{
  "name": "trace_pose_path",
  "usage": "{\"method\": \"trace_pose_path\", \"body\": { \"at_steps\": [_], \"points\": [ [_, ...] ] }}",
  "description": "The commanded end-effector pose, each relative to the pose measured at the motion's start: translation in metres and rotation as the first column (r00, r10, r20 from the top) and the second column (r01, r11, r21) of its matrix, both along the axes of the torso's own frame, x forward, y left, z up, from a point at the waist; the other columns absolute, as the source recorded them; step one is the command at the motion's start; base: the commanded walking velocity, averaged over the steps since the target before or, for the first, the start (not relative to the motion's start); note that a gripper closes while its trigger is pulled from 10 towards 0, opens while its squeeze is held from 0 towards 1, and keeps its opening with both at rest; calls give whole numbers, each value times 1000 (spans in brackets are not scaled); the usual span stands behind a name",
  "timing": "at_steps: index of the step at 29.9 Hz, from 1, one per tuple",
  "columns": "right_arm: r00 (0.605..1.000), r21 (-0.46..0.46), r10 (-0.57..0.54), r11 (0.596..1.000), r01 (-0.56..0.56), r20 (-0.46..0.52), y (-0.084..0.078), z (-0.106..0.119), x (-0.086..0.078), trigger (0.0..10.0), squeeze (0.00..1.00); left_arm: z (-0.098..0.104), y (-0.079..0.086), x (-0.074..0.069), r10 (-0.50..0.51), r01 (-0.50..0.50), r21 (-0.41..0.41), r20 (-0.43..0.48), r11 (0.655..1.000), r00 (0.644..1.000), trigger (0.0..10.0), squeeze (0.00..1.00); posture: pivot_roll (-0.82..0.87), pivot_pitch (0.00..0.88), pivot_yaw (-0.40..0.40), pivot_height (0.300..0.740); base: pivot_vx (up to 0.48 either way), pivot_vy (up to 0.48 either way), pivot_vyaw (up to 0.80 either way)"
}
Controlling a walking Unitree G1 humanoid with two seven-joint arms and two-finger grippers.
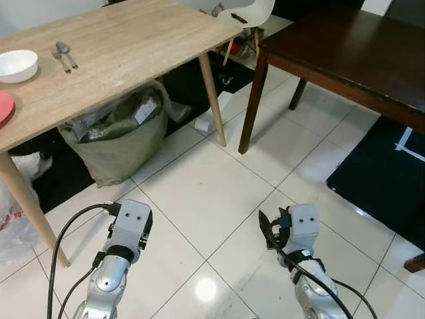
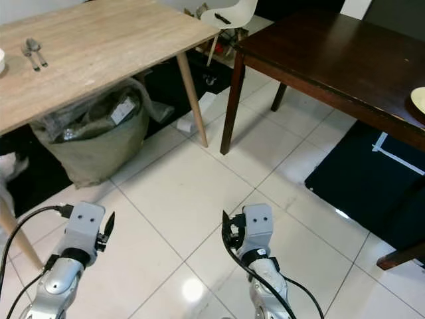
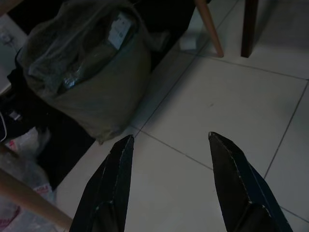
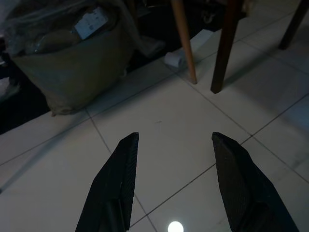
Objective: Setting the table
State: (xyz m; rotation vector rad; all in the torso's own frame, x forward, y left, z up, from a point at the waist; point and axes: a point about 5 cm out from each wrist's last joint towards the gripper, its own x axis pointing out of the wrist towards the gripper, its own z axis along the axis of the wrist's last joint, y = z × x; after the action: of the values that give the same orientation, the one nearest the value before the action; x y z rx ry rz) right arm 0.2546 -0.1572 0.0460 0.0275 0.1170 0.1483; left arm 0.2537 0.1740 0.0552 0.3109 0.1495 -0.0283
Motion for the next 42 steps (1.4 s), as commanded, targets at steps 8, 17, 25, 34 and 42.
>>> {"method": "trace_pose_path", "body": {
  "at_steps": [8,17,25,34,42],
  "points": [
    [1000,14,-5,1000,6,-17,0,-3,-2,10000,0,-4,1,-2,6,-5,10,-28,1000,1000,10000,0,-111,23,28,740,0,0,781],
    [1000,12,-9,1000,9,-18,0,-3,-3,10000,0,-3,0,-2,4,-4,10,-27,1000,1000,10000,0,-112,26,29,740,0,0,781],
    [999,37,-48,998,48,-7,-3,0,0,10000,0,-2,-3,0,4,-3,21,-16,1000,1000,10000,0,-113,26,28,740,44,0,289],
    [996,41,-77,996,76,33,-7,9,5,10000,0,4,-7,5,-8,7,18,9,1000,1000,10000,0,-113,24,26,740,480,0,0],
    [985,97,-58,994,43,162,1,46,18,10000,0,21,-10,10,-24,21,36,89,999,996,10000,0,-110,18,30,740,480,0,0]
  ]
}}
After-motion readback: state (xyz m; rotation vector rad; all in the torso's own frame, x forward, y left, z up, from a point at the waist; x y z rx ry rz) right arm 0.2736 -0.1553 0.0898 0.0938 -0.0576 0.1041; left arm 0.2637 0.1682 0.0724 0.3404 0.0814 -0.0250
